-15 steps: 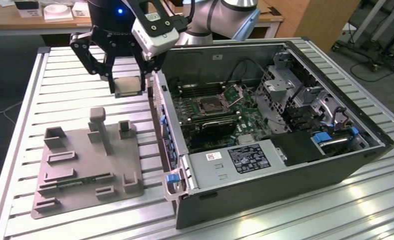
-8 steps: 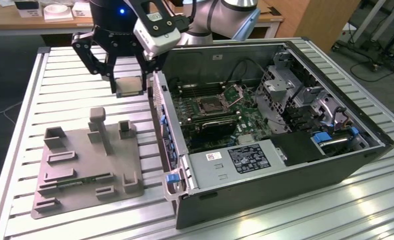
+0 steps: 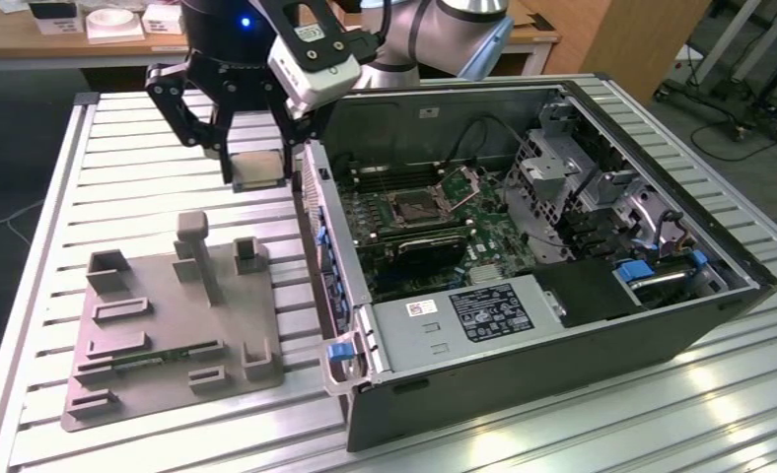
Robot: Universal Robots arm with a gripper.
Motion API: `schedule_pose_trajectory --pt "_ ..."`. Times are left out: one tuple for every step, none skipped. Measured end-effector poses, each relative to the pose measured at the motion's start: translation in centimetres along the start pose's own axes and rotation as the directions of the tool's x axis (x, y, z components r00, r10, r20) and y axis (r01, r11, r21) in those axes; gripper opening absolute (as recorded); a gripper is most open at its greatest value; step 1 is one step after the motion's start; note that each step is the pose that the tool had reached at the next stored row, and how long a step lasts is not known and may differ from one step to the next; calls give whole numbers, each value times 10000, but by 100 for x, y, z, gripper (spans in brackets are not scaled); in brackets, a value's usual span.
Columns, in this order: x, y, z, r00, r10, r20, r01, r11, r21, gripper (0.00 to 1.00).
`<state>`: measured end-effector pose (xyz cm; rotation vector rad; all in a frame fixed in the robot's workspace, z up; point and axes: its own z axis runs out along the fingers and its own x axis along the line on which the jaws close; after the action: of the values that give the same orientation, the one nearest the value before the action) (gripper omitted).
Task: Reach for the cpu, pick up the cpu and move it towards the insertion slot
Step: 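Pick up the cpu and move it towards the insertion slot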
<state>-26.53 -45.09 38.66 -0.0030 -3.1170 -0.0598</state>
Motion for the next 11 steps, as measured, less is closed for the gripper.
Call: schedule_pose_trajectory --pt "-4 0 0 10000 -1 0 1 10000 0 55" --pt "-8 0 0 10000 0 1 0 10000 0 55" --pt "-12 0 0 10000 0 0 0 10000 0 55" --pt "-17 0 0 10000 0 0 0 10000 0 55" --pt "-21 0 -1 10000 0 0 0 10000 0 55" --pt "-25 0 0 10000 0 0 0 10000 0 55" --pt "-29 0 0 10000 0 0 0 10000 0 55" --pt "-33 0 0 10000 0 1 0 10000 -1 55" --pt "-37 0 -1 10000 0 1 0 10000 0 55" --pt "-41 0 -1 10000 0 0 0 10000 0 55" --pt "-45 0 -1 10000 0 1 0 10000 -1 55"
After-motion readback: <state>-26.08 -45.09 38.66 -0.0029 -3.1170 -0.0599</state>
